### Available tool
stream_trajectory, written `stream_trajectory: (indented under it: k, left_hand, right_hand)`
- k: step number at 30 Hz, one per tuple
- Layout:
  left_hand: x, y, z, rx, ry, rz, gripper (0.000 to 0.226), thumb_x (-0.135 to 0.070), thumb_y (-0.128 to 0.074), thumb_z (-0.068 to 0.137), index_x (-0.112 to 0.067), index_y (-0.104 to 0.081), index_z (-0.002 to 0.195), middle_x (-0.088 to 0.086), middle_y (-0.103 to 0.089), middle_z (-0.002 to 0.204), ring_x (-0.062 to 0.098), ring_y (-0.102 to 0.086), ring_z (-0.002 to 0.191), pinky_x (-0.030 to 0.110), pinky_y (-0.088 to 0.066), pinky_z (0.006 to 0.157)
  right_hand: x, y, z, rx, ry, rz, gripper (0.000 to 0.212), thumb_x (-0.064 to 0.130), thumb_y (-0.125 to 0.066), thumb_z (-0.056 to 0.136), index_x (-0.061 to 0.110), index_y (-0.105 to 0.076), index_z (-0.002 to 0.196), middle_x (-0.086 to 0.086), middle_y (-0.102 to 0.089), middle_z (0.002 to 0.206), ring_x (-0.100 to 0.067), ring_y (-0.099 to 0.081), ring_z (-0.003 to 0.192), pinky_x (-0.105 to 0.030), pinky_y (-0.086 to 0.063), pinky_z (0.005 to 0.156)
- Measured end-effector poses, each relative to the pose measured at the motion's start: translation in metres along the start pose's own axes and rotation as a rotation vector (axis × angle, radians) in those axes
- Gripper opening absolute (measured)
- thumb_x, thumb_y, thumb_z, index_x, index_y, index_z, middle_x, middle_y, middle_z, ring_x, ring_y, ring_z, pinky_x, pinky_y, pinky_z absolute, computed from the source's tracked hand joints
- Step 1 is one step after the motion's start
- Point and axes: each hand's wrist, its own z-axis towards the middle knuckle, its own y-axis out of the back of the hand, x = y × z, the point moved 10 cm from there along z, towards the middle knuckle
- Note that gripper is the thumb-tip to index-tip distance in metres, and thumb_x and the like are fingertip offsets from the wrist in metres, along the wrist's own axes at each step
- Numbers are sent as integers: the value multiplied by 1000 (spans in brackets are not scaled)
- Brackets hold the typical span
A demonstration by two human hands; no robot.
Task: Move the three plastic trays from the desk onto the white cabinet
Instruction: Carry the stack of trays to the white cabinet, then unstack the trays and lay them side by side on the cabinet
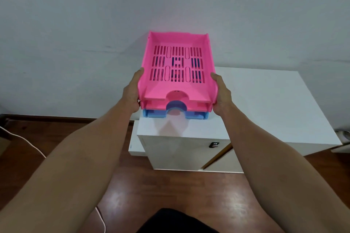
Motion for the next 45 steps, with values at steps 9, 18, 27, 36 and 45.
stream_trajectory:
  k: [9, 18, 27, 36, 45]
  left_hand:
    - [-5, 3, 2, -14, 18, 10, 103, -76, -90, 41, -26, -72, 129, 10, -73, 132, 37, -69, 123, 63, -52, 104]
    - [-13, -1, -14, -6, 97, 122, 82, -72, -85, 58, -29, -71, 125, 9, -72, 128, 34, -68, 118, 53, -56, 100]
    - [-73, -6, -48, -141, -272, 226, 7, -27, -72, 89, -23, -75, 93, 2, -69, 101, 24, -62, 103, 51, -54, 102]
    - [-65, -20, -76, -64, -366, 497, 38, 6, -52, 93, -5, -73, 123, 4, -73, 102, 19, -67, 89, 22, -56, 64]
    - [-67, -36, -91, -129, -407, 596, 45, 11, -45, 93, 0, -68, 131, 6, -69, 110, 24, -64, 101, 36, -59, 86]
  right_hand:
    - [10, -1, 3, 15, 28, -77, 58, 59, -88, 64, 25, -79, 110, -6, -81, 114, -36, -73, 117, -58, -56, 105]
    - [26, -4, -12, -52, 35, -115, 33, 39, -88, 78, 22, -79, 105, -3, -83, 104, -33, -75, 110, -52, -58, 102]
    - [66, -16, -48, -232, 388, -383, 41, 38, -66, 87, 3, -50, 75, -7, -43, 72, -15, -42, 66, -29, -39, 65]
    - [48, -23, -66, -224, 438, -652, 30, -6, -36, 88, 12, -59, 96, 4, -56, 78, -9, -49, 65, -16, -38, 51]
    - [60, -12, -75, -199, 341, -461, 44, -12, -26, 82, 19, -54, 69, 2, -54, 71, -17, -44, 63, -24, -38, 54]
